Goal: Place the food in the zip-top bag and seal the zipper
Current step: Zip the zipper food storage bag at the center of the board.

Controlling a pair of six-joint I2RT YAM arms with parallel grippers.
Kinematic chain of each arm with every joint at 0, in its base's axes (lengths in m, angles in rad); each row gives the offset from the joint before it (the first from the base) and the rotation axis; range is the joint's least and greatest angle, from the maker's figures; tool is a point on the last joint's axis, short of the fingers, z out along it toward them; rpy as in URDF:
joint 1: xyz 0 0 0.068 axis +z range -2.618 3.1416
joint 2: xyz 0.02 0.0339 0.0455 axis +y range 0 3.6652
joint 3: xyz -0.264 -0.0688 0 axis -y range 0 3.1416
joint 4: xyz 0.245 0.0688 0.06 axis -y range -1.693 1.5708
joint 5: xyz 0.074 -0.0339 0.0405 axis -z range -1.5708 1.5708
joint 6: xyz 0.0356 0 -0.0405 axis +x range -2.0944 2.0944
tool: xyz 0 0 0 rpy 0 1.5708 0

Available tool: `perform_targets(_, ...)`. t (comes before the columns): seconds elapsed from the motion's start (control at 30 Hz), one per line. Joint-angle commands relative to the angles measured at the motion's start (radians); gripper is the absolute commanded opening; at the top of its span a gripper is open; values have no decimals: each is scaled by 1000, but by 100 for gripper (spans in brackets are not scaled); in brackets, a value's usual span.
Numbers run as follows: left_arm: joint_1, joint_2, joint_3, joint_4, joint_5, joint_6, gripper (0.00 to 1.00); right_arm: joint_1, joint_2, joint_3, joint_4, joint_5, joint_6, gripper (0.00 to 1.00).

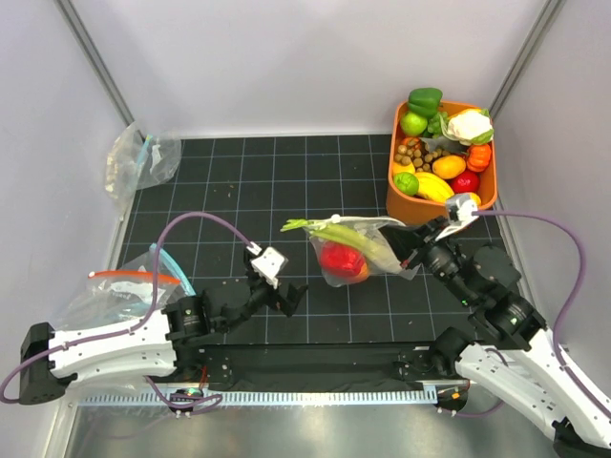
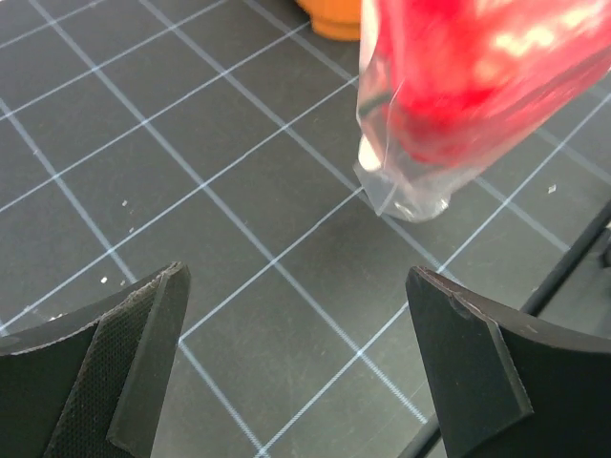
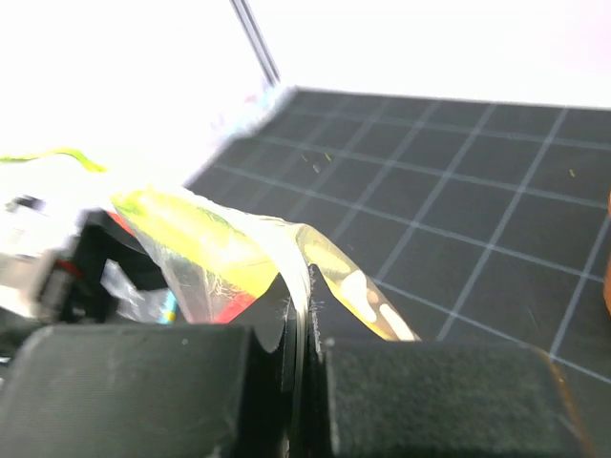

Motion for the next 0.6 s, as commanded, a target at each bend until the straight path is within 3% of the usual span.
perform_targets(0.0,17,-35,4,124,43,-10,100,-3,-33,92,79,-12,66,1)
perform_targets(0.27,37,-123,-103,304,189,23,100,-3,-14,169,88,-117,149,1)
perform_targets(0.57,39,-60,-142,453,387,70,100,-3,24,222,111,-187,215,1)
